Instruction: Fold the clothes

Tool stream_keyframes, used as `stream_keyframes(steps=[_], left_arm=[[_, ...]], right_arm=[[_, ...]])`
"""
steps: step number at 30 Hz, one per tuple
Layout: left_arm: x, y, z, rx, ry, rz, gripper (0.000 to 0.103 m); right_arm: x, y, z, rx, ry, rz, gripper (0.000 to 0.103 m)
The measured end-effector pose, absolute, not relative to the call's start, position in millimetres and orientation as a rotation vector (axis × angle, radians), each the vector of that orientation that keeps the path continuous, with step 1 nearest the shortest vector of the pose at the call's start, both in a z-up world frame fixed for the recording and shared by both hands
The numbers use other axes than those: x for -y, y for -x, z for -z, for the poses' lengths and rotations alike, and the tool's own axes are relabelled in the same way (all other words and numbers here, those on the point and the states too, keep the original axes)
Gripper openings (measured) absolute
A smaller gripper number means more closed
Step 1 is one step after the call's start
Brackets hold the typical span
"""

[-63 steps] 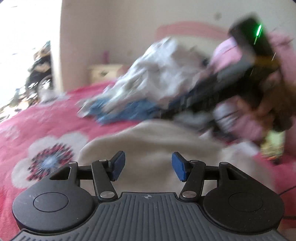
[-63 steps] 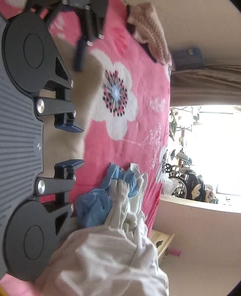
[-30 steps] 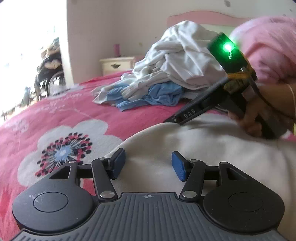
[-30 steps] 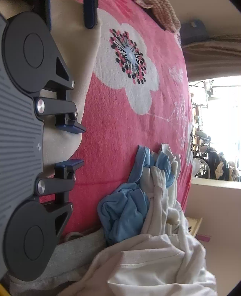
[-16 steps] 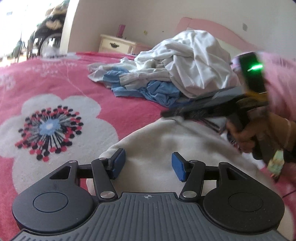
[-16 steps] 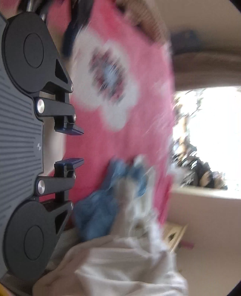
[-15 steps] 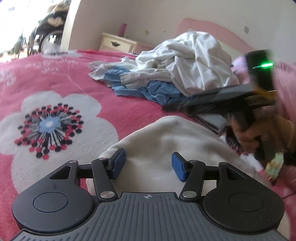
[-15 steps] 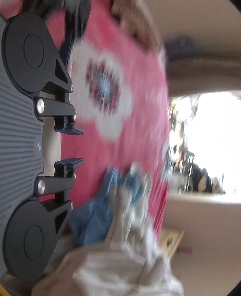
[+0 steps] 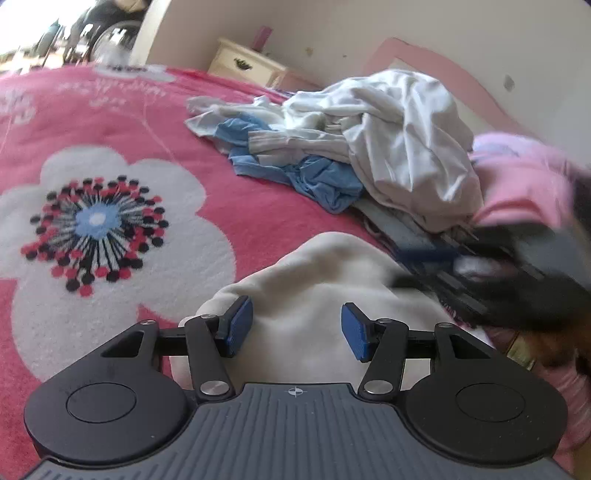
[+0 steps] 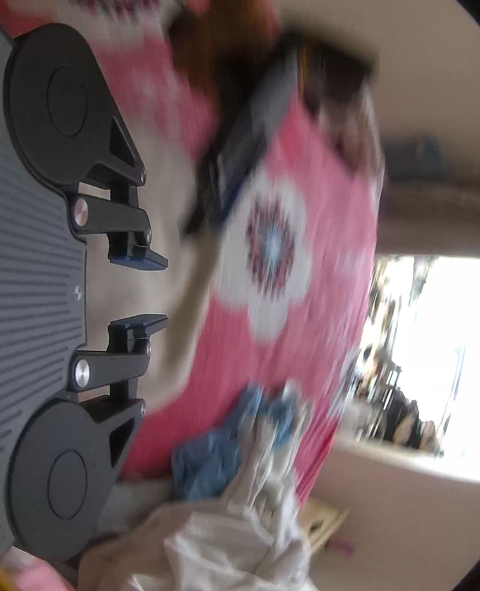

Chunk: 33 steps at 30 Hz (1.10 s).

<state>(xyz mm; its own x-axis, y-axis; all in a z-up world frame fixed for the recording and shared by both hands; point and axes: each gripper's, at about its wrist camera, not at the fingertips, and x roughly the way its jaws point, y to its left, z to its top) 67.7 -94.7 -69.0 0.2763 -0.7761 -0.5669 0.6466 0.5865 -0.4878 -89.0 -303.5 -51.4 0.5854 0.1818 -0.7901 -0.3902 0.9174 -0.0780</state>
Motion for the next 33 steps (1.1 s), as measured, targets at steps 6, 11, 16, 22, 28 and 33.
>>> stream_keyframes(steps=[6,11,16,22,28,33], left_arm=[[99,-62,67,-0.855,0.164,0.943,0.054],[112,-56,61,-0.85,0.067,0.926,0.055],[114,-56,61,-0.855,0.044,0.916,0.055],[117,-50,60,-0.834,0.02,0.918,0.055],[122,-50,62,-0.827,-0.014,0.906,0.056],[121,-52,62,-0.831,-0.007,0.913,0.056]], right_arm=[[283,142,37,-0.896,0.302,-0.49,0.028],[244,155,9,-0.844,0.363,-0.656,0.028],[212,176,5,-0.822,0.524,-0.782,0.025],[258,191,23,-0.935,0.477,-0.68,0.026],[220,208,4,-0.828,0.562,-0.794,0.025],[244,216,48,-0.947,0.51,-0.778,0.025]])
